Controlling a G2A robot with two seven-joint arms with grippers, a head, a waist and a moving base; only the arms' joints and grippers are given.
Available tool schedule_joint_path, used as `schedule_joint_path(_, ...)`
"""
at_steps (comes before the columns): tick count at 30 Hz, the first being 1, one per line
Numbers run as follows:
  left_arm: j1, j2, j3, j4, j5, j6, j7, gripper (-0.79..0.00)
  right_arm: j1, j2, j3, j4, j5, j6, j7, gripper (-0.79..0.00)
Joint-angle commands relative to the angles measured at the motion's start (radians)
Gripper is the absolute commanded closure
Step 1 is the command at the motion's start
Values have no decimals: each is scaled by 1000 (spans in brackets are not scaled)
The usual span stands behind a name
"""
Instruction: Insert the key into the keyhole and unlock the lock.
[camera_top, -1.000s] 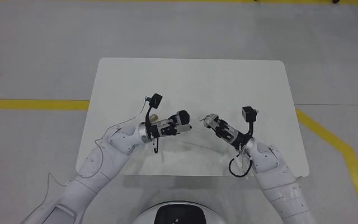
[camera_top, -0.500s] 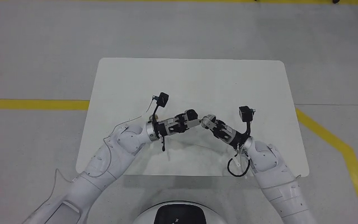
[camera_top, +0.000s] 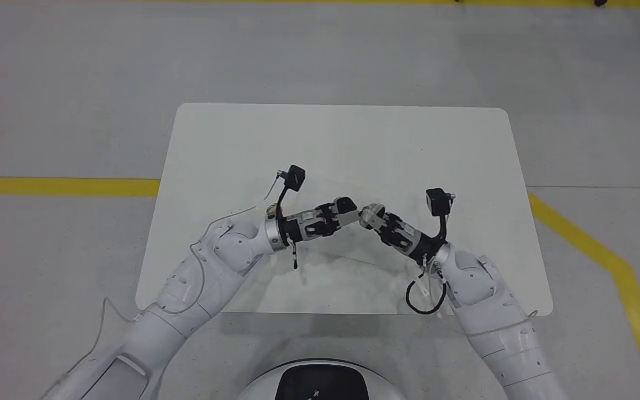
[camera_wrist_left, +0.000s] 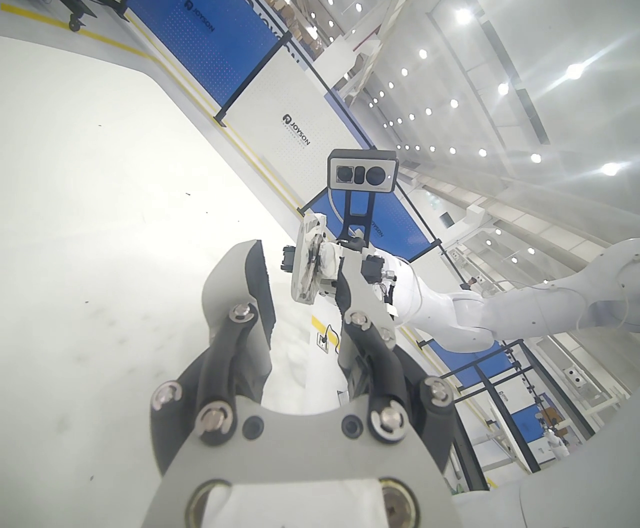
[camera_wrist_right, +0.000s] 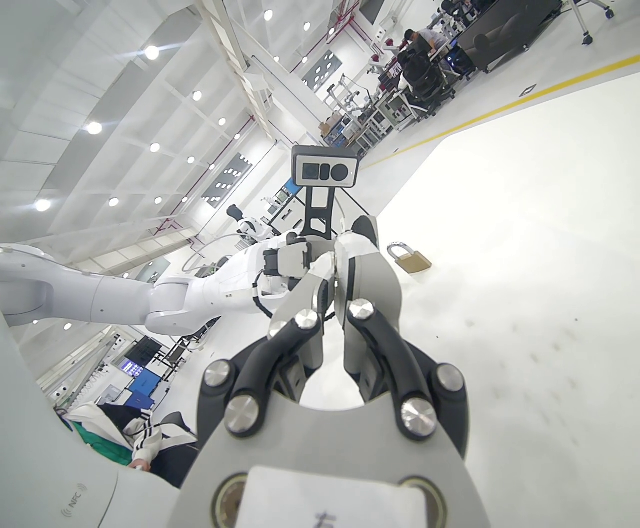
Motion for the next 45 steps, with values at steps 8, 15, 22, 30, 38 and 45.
schedule_joint_path(8,-5,-8,2,14,4,-28,-2,-132,2,2,0,3,-2,1,1,0)
schedule_joint_path(15,-7,-14,5,24,5,-29,-2,0,4,4,2,7,2,-1,-1,0)
schedule_joint_path(22,-10,-15,-10,36,0,-40,5,0,6,6,1,10,4,1,6,0)
schedule_joint_path(30,11,5,-71,10,40,-77,6,0,11,8,-10,8,-37,2,23,0)
schedule_joint_path(38,50,24,-116,-48,83,-63,-8,0,18,14,-14,19,-6,0,64,-785)
schedule_joint_path(45,70,52,-150,-74,61,-70,-140,0,26,22,1,32,-23,-10,92,-767)
